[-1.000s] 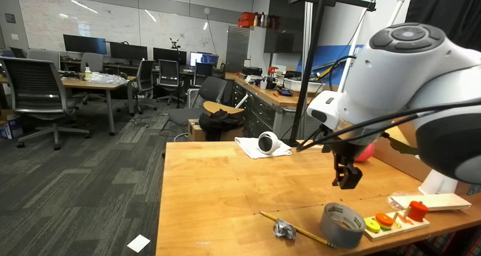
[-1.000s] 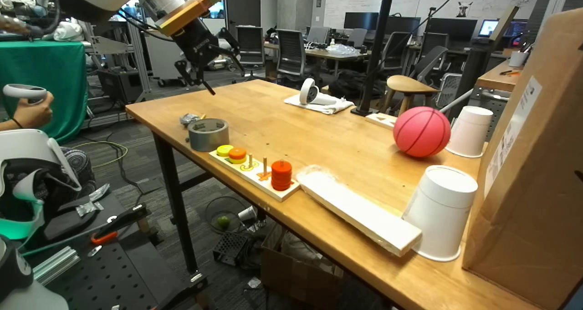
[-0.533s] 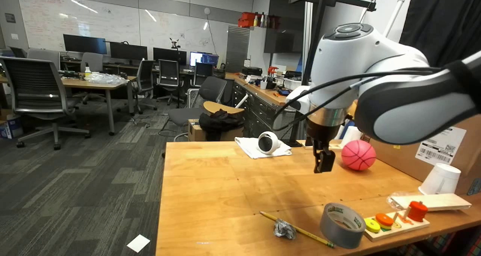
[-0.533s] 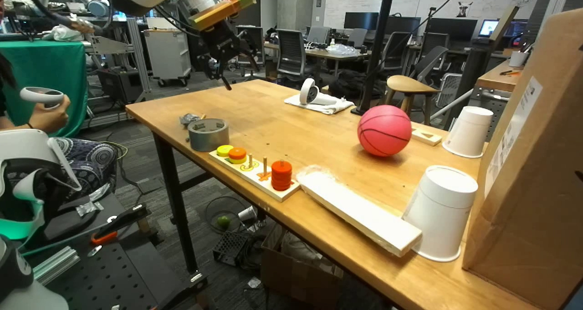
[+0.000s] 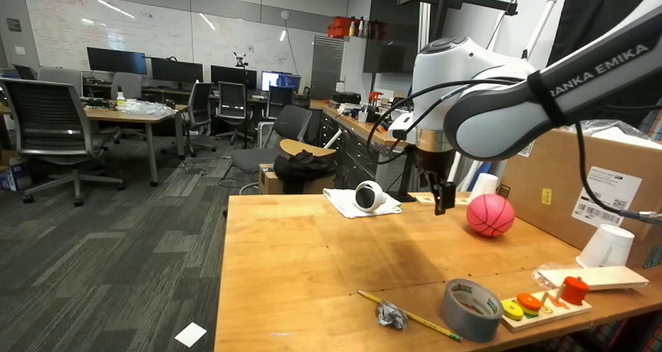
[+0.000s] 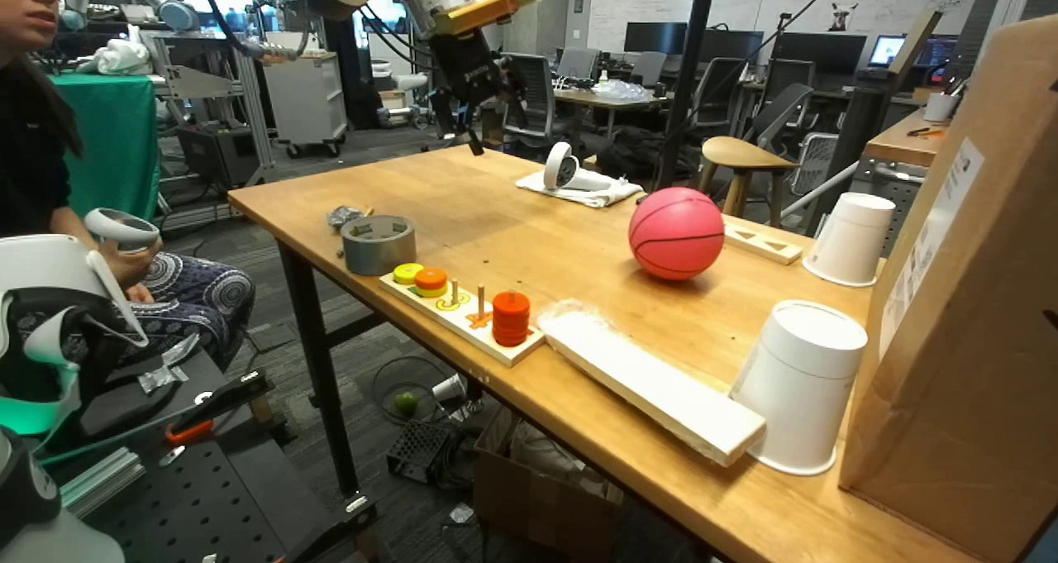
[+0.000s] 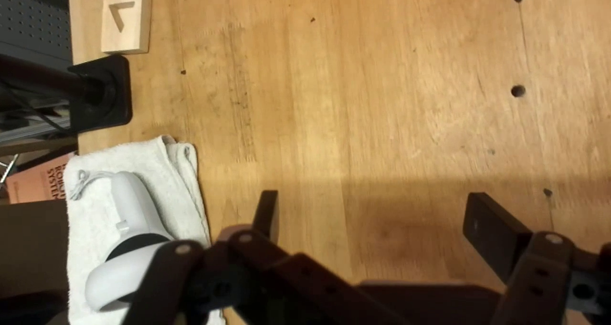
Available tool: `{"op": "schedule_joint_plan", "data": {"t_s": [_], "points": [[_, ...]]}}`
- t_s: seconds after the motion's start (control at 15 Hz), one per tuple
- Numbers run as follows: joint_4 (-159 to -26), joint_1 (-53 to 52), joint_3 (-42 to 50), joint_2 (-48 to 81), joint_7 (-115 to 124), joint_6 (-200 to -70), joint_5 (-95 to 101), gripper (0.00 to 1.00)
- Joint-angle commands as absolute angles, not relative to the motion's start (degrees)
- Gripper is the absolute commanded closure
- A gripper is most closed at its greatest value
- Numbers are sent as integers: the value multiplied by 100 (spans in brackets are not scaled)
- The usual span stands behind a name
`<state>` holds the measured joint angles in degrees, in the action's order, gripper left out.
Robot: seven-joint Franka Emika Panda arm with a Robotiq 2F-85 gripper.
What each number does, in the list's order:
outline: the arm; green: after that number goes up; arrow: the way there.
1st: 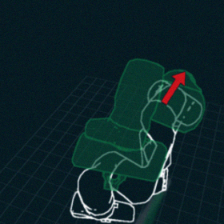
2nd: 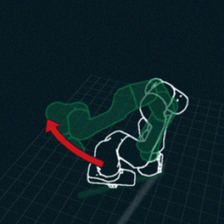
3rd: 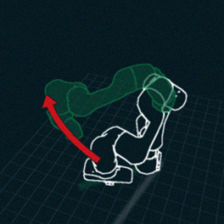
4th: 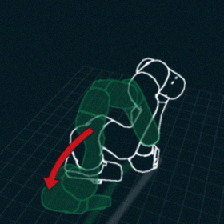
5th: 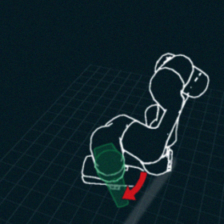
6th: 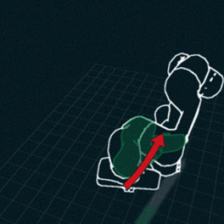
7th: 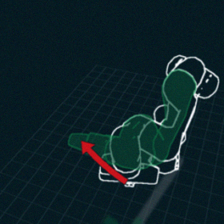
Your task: Push the ball to the right
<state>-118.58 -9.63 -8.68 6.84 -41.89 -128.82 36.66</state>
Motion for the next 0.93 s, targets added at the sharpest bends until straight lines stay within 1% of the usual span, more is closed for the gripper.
{"op": "schedule_joint_plan", "data": {"t_s": [0.0, 0.33, 0.87], "points": [[-10834, -843, -807, 1493, -4948, -12297, 3629, 0], [-9839, -716, -541, 2374, -5312, -11550, 3819, 0], [-9021, -584, -15, 3206, -5150, -10802, 5106, 0]]}}
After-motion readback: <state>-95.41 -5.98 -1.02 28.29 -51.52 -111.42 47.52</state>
